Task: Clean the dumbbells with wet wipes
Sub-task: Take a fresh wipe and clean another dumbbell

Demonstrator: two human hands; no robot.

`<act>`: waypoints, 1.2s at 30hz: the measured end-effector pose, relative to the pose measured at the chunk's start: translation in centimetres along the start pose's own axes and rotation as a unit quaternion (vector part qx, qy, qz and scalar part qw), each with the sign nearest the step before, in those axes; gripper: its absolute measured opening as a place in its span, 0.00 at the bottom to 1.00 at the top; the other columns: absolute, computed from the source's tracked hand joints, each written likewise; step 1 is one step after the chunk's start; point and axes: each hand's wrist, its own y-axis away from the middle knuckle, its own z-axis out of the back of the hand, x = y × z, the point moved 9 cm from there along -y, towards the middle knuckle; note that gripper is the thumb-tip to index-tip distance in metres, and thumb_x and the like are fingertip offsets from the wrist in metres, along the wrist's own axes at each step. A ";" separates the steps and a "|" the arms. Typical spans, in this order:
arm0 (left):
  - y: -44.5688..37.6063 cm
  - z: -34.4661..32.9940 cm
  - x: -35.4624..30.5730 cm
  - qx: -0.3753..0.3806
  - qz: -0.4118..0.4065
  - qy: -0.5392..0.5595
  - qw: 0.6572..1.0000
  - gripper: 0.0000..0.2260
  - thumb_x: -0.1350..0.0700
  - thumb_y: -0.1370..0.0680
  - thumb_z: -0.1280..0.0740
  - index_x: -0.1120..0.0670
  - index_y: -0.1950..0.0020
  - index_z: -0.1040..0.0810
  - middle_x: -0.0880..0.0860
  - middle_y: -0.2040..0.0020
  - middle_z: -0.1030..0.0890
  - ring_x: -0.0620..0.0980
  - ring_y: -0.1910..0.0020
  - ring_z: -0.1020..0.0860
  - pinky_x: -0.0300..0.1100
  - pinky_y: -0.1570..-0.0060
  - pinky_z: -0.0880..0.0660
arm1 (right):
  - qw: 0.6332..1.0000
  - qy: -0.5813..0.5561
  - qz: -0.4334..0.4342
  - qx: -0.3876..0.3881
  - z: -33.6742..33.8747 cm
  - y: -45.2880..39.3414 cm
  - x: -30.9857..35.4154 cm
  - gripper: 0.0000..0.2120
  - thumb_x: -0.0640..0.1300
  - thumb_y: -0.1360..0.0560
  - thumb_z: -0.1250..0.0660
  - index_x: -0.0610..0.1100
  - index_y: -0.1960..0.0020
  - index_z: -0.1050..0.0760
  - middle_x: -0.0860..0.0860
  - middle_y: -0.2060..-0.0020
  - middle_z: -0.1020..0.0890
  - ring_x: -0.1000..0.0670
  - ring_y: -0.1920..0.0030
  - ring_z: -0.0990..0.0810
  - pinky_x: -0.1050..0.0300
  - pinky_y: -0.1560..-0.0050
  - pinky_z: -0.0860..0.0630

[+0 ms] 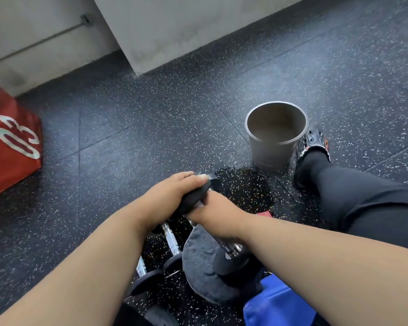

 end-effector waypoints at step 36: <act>-1.3 -0.4 -0.8 0.010 0.010 -0.062 0.998 0.41 0.27 0.38 0.29 0.40 0.26 0.23 0.43 0.39 0.14 0.47 0.42 0.14 0.51 0.36 0.19 | 0.962 -0.243 -0.034 0.123 0.7 1.0 -0.3 0.14 0.30 0.21 0.30 0.47 0.58 0.16 0.52 0.63 0.16 0.54 0.60 0.18 0.60 0.52 0.22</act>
